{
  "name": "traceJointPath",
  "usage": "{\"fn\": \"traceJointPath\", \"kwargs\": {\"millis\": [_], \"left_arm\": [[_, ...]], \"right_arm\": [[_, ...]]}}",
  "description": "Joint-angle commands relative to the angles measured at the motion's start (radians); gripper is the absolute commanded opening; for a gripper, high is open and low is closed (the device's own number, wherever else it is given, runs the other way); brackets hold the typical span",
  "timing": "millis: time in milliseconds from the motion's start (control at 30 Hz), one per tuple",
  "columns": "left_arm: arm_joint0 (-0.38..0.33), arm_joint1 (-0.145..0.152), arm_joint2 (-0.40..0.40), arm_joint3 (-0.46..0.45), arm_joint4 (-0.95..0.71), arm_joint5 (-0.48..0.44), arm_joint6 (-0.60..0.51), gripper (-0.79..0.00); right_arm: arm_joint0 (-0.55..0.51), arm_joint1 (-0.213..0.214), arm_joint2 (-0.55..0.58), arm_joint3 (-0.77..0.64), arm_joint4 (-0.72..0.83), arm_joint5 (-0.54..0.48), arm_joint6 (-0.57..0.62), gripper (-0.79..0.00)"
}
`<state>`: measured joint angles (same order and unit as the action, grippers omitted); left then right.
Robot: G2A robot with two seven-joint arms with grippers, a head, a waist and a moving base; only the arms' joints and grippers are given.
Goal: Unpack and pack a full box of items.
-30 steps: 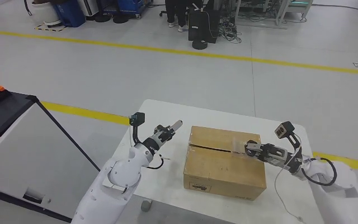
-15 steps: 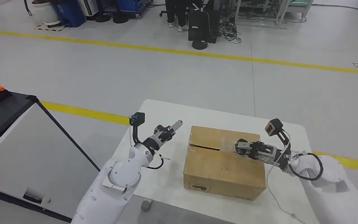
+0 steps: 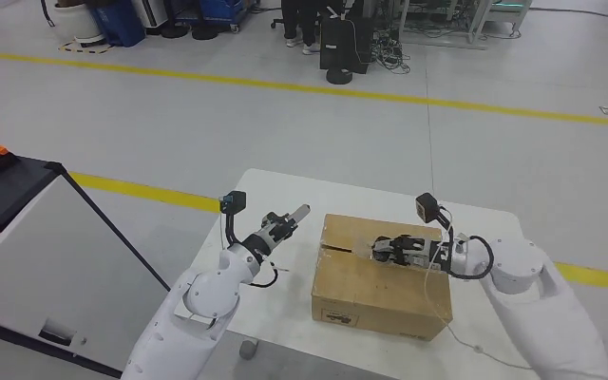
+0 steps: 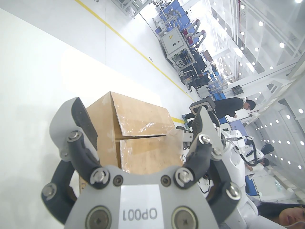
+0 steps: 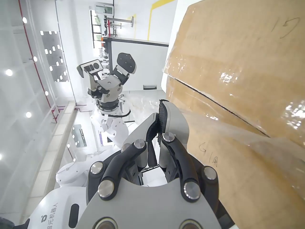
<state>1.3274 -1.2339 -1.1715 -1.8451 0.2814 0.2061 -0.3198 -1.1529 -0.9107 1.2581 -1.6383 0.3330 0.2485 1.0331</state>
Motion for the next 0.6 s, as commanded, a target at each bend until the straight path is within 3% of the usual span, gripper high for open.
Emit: {"fn": "traceJointPath", "kwargs": {"millis": [0,567], "left_arm": [[0.000,0.000,0.000,0.000,0.000,0.000,0.000,0.000],[0.000,0.000,0.000,0.000,0.000,0.000,0.000,0.000]], "right_arm": [[0.020,-0.003,-0.022,0.000,-0.013,0.012,-0.001,-0.785],[0.201,-0.048,-0.224,0.076,-0.098,0.088,-0.007,-0.785]]}}
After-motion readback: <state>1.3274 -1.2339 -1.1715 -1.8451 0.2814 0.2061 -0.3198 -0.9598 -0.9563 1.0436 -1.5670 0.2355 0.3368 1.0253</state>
